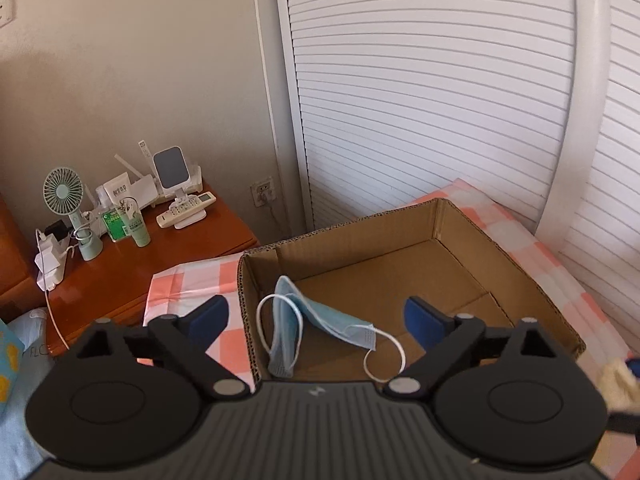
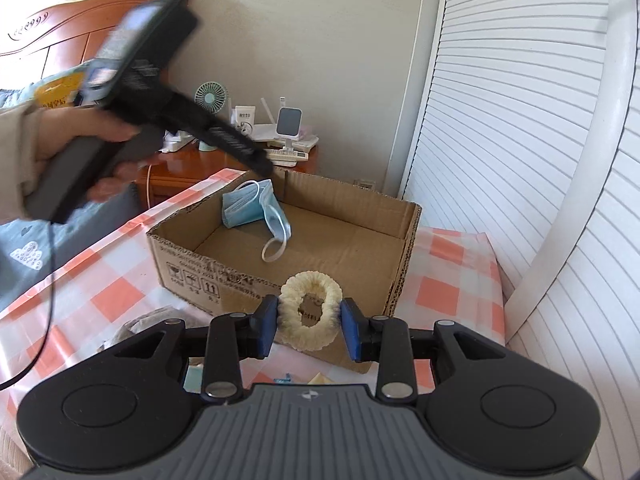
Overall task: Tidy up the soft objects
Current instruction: 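Open both grippers to drop the mask and hair ring into the box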
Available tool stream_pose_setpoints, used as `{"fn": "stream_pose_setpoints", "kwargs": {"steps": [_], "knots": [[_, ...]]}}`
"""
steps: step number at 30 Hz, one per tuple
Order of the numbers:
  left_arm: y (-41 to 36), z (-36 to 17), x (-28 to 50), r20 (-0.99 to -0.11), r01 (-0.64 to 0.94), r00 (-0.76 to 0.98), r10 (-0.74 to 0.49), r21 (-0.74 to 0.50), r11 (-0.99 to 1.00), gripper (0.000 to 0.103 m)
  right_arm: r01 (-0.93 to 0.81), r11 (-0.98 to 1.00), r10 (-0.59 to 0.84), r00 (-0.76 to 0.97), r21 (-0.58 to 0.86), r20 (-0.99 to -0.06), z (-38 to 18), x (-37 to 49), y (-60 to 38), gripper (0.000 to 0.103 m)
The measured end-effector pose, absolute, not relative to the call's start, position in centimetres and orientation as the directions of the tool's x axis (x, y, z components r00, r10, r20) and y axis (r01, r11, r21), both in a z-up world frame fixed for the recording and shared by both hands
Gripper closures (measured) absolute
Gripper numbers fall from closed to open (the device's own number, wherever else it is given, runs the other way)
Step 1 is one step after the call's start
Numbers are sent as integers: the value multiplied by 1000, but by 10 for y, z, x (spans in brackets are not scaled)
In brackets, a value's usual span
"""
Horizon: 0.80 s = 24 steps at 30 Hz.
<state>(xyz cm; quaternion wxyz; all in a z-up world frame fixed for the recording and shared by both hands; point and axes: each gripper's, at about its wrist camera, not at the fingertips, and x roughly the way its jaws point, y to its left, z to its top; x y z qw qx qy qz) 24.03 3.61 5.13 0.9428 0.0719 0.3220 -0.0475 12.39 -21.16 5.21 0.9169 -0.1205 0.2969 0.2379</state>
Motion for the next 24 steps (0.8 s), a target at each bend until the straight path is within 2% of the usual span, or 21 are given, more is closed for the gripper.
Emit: {"fn": "stream_pose_setpoints", "kwargs": {"steps": [9, 16, 17, 19, 20, 21, 24], "knots": [[49, 46, 144, -596, 133, 803, -7, 168, 977, 2, -492, 867, 346, 707, -77, -617, 56, 172, -193, 64], [60, 32, 104, -613, 75, 790, 18, 124, 989, 2, -474, 877, 325, 712, -84, -622, 60, 234, -165, 64], [60, 29, 101, -613, 68, 789, 25, 128, 989, 2, -473, 877, 323, 712, -87, -623, 61, 243, -160, 57], [59, 24, 95, -616, 69, 787, 28, 133, 989, 2, -453, 885, 299, 731, -108, -613, 61, 260, -149, 33], [59, 22, 94, -619, 72, 785, 27, 134, 988, 2, -442, 889, 283, 737, -121, -614, 60, 268, -145, 16], [59, 19, 91, -622, 71, 783, 25, 129, 989, 2, -431, 893, 265, 736, -130, -623, 58, 276, -142, 8], [61, 14, 87, -633, 73, 774, 15, 112, 991, 2, -411, 902, 250, 744, -129, -620, 54, 284, -140, 5]]}}
